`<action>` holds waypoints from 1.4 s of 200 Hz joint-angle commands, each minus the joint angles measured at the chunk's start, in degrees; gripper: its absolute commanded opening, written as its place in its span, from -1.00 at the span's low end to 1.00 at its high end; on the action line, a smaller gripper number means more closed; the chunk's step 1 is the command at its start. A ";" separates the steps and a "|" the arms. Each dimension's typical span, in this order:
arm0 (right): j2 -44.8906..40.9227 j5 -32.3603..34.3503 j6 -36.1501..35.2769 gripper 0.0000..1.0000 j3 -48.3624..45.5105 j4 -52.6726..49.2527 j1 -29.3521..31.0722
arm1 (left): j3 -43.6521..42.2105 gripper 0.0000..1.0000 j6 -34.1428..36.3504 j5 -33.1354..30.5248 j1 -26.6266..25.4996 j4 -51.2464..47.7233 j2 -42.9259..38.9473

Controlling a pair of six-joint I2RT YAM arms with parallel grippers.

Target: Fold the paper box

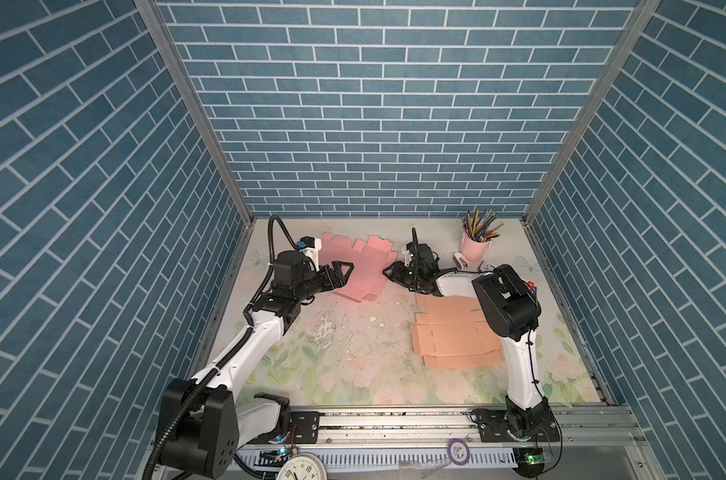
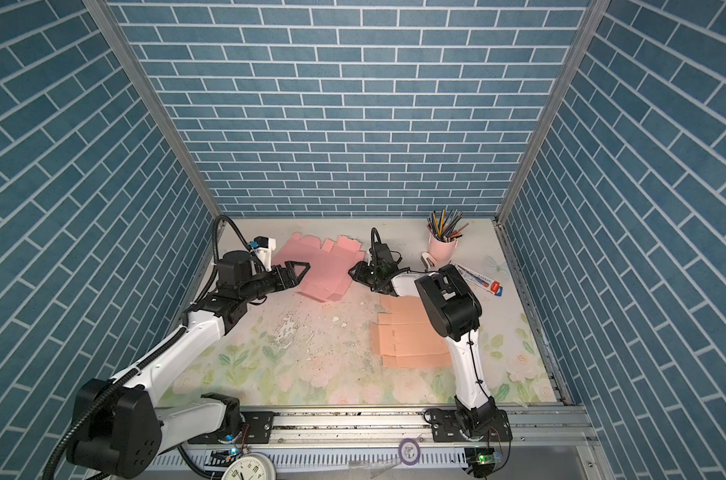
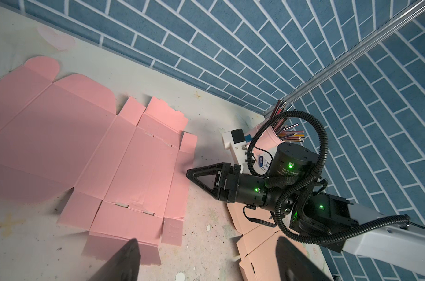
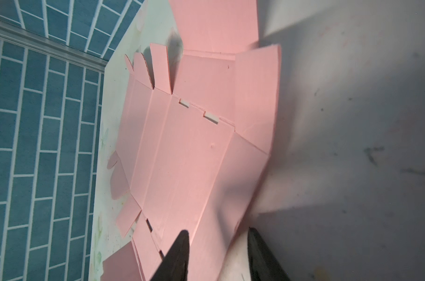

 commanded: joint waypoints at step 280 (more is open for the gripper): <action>-10.50 -7.45 -8.66 -0.91 -6.74 -9.41 1.78 | -4.11 0.76 0.35 -1.89 1.61 1.55 -3.37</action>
